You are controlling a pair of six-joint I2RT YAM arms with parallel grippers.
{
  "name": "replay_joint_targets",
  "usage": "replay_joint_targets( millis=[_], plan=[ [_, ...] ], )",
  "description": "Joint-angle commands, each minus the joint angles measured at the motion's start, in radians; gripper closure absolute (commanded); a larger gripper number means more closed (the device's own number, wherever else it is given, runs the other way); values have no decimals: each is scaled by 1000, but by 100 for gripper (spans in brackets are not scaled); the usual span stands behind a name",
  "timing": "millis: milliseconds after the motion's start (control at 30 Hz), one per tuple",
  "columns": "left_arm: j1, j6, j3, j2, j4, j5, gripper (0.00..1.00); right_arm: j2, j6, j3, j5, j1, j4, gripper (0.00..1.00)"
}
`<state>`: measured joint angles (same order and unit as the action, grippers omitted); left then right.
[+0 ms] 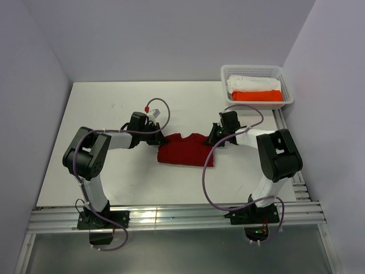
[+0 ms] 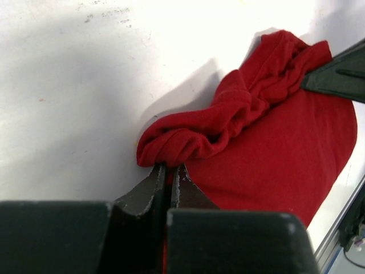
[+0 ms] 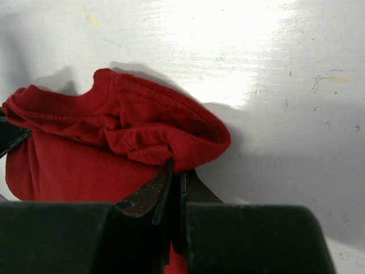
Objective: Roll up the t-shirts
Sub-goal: Place the rolled tshirt into the container
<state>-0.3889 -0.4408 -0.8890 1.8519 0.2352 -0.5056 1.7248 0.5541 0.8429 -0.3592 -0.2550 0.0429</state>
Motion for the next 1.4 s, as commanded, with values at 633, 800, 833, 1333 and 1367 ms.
replay_joint_targets(
  millis=[633, 800, 833, 1333, 1367],
  plan=[
    [-162, -340, -757, 194, -619, 366, 100, -36, 15, 402, 163, 51, 275, 100],
    [-177, -381, -947, 274, -629, 377, 100, 2, 29, 539, 157, 108, 296, 100],
    [-179, -386, -976, 286, -649, 383, 100, 12, 32, 559, 146, 117, 296, 100],
    [-189, -490, -1194, 374, -367, 388, 100, 222, 64, 927, 97, 247, 310, 100],
    [-192, -493, -1199, 383, -344, 386, 100, 235, 66, 971, 97, 278, 314, 100]
  ],
)
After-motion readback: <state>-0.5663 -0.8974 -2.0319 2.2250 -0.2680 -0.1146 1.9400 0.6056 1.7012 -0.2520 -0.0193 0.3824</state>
